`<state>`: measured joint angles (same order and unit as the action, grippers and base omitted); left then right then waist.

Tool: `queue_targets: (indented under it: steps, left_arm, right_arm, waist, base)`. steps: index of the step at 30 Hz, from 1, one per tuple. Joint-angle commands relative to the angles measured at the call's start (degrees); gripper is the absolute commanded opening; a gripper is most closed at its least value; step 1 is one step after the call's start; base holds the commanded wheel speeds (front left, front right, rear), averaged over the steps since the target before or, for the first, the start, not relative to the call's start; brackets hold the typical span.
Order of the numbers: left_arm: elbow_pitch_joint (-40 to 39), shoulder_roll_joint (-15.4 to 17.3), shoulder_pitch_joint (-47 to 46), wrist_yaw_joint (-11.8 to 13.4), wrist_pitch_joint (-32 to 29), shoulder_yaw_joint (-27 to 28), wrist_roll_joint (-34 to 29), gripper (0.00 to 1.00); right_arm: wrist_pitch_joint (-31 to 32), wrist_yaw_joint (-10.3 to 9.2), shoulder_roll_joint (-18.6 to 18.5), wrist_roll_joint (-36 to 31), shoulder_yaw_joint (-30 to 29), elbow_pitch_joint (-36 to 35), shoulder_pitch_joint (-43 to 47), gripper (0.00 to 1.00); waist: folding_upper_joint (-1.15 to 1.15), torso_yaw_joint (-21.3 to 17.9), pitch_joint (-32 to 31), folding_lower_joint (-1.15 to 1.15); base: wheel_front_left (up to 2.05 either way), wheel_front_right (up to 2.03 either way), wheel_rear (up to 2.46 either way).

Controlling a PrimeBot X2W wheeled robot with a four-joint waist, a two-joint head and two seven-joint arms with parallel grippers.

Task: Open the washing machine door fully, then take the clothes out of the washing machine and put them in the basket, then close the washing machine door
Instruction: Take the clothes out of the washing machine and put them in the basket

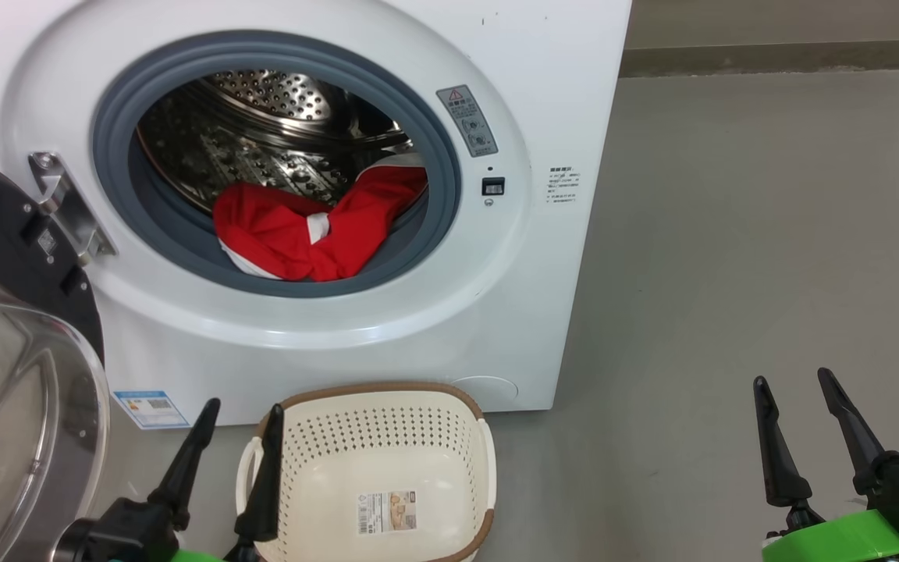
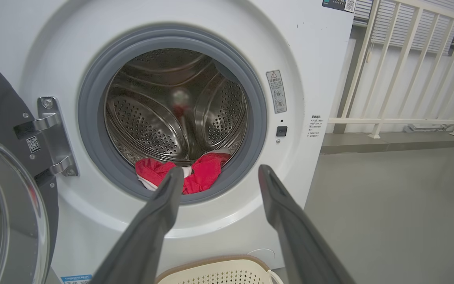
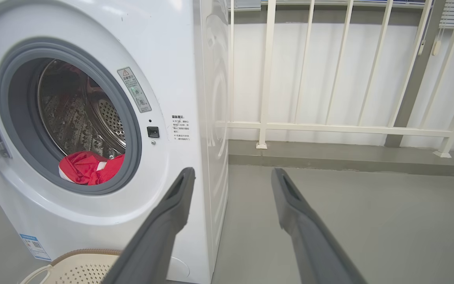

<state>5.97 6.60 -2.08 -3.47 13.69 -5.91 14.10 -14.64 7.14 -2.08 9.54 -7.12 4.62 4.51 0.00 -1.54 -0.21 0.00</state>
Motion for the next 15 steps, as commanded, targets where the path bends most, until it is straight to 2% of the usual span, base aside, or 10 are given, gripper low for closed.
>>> queue_targets:
  steps: [1, 15]
  left_arm:
    - [-1.36, 1.09, -1.01, 0.32, 0.0, 1.61, -0.32, 1.0]
    - [-1.46, 1.31, -0.9, 1.27, 0.05, 1.15, -0.12, 1.0]
  right_arm:
    - [-0.36, 0.35, -0.79, 0.15, 0.91, -1.27, -1.34, 1.0]
    - [-0.36, 0.35, -0.79, -0.04, 0.58, -1.51, -1.1, 1.0]
  waist:
    - [0.0, -0.03, -0.05, 0.0]
    - [0.0, -0.03, 0.1, 0.0]
  base:
    - [0.0, 0.0, 0.0]
    - [0.0, 0.0, 0.0]
